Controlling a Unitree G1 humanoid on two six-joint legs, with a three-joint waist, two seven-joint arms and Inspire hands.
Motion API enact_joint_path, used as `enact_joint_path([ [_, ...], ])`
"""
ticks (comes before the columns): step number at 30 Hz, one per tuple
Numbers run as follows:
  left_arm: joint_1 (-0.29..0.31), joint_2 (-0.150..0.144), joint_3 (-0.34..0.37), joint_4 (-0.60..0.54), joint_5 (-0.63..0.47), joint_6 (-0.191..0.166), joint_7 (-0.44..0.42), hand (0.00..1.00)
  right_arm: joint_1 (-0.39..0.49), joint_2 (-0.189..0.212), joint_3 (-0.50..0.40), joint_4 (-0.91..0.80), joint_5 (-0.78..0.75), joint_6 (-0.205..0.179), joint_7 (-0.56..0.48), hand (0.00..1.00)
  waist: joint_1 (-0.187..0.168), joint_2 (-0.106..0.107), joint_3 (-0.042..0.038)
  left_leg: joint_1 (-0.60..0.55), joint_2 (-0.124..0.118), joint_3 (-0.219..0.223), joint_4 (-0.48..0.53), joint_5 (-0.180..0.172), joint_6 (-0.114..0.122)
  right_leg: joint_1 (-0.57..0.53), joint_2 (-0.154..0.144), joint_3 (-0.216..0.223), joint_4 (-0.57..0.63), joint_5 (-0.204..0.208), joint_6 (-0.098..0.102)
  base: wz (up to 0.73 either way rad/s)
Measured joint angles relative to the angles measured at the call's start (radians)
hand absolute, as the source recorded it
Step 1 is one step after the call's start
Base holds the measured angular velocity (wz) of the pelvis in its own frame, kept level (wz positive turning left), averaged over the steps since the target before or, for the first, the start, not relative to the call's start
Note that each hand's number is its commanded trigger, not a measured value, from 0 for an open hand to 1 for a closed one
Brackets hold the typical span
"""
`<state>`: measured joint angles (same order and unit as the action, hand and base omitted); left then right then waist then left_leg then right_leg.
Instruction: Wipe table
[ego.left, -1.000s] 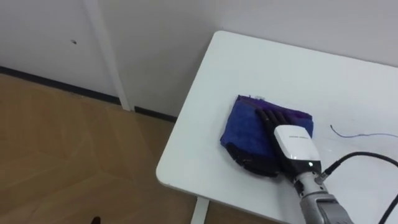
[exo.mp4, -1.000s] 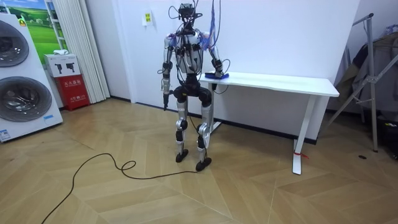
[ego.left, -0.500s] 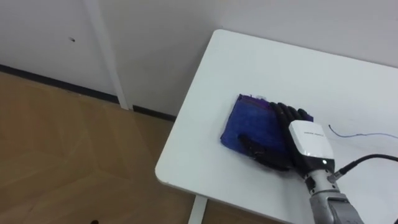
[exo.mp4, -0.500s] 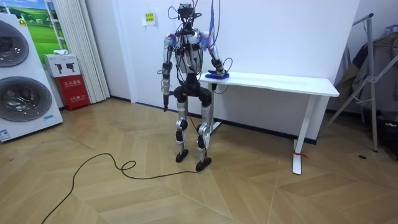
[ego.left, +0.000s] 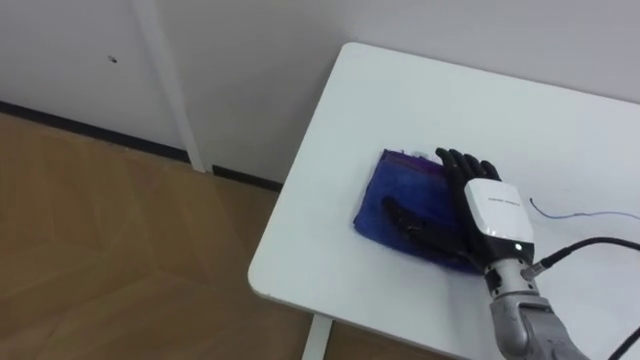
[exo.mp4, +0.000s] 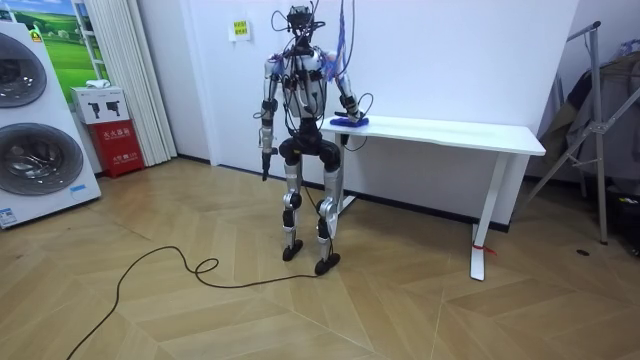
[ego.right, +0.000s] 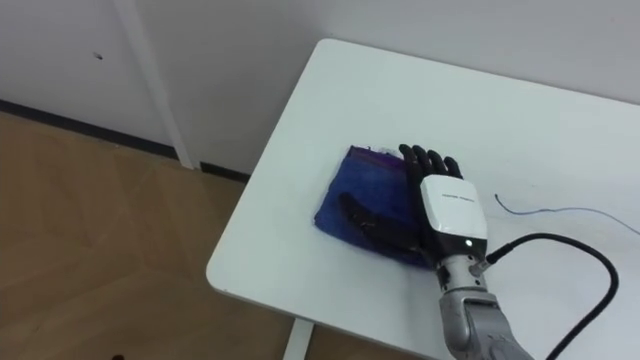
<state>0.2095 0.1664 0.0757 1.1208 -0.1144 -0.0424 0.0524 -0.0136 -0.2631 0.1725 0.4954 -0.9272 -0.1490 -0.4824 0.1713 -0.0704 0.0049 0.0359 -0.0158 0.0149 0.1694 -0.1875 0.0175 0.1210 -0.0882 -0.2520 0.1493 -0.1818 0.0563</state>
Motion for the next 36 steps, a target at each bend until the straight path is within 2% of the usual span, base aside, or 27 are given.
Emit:
enact_joint_path([
  [5,0.002,-0.002,0.001,-0.001,0.007,0.001,0.000,0.00,0.000,0.005,-0.001,0.000,0.002,0.018,0.001,0.00,0.000,0.001,0.0005,0.002,0.000,-0.001,0.000,0.000,0.000,0.000,0.000,0.001,0.000,0.000,0.000,0.00],
  [8,0.001,-0.002,0.001,-0.002,0.039,0.001,-0.001,0.00,-0.001,0.006,-0.006,0.002,0.007,0.018,0.003,0.00,-0.002,0.002,0.0012,0.003,0.000,-0.001,0.000,0.000,0.000,0.001,0.000,0.000,-0.001,0.000,0.000,0.00],
  [17,0.007,-0.002,0.001,-0.007,0.039,0.000,-0.004,0.00,-0.009,0.020,-0.026,0.108,0.029,0.017,0.018,0.00,-0.005,-0.002,0.0039,0.008,0.000,-0.003,0.003,0.000,0.000,0.009,-0.001,-0.005,0.000,0.000,0.000,0.00],
  [22,0.010,-0.001,0.001,-0.007,0.039,0.000,-0.020,0.00,-0.028,0.020,-0.042,0.171,0.028,0.009,0.011,0.00,-0.006,-0.012,0.0062,0.008,-0.002,-0.020,0.013,0.000,0.000,0.016,-0.001,-0.014,0.000,0.000,0.000,0.09],
  [28,0.024,-0.001,0.001,-0.007,0.049,0.000,-0.031,0.00,-0.038,0.020,-0.048,0.203,0.021,0.009,0.007,0.00,-0.005,-0.012,0.0061,0.001,-0.003,-0.030,0.021,0.000,0.000,0.020,-0.001,-0.028,0.000,0.000,0.000,0.06],
  [29,0.024,0.000,0.001,-0.007,0.049,0.000,-0.035,0.00,-0.038,0.020,-0.048,0.204,0.022,0.009,0.007,0.14,-0.005,-0.012,0.0055,0.002,-0.003,-0.030,0.021,0.000,-0.001,0.020,-0.001,-0.028,0.000,0.000,0.000,0.00],
  [30,0.028,0.000,0.001,-0.006,0.049,0.000,-0.035,0.00,-0.038,0.020,-0.048,0.204,0.022,0.009,0.007,0.88,-0.005,-0.011,0.0054,0.002,-0.003,-0.030,0.021,0.001,-0.001,0.021,-0.001,-0.028,0.000,0.000,0.000,0.00],
  [31,0.029,0.000,0.001,-0.006,0.049,0.000,-0.035,0.00,-0.039,0.020,-0.048,0.204,0.022,0.009,0.007,1.00,-0.005,-0.012,0.0052,0.002,-0.002,-0.028,0.021,0.001,-0.002,0.021,-0.001,-0.028,0.000,0.000,0.000,0.00],
  [34,0.032,0.003,0.000,-0.007,0.049,0.000,-0.034,0.00,-0.041,0.018,-0.048,0.215,0.021,0.007,0.002,1.00,-0.005,-0.013,0.0037,0.002,-0.002,-0.026,0.021,0.002,-0.003,0.022,0.000,-0.027,0.000,0.000,0.000,0.00],
  [36,0.033,0.004,0.001,-0.007,0.049,0.000,-0.034,0.00,-0.043,0.014,-0.048,0.214,0.021,0.007,-0.008,1.00,-0.005,-0.014,0.0000,0.002,-0.002,-0.027,0.021,0.002,-0.003,0.022,0.000,-0.027,0.000,0.000,0.000,0.00],
])
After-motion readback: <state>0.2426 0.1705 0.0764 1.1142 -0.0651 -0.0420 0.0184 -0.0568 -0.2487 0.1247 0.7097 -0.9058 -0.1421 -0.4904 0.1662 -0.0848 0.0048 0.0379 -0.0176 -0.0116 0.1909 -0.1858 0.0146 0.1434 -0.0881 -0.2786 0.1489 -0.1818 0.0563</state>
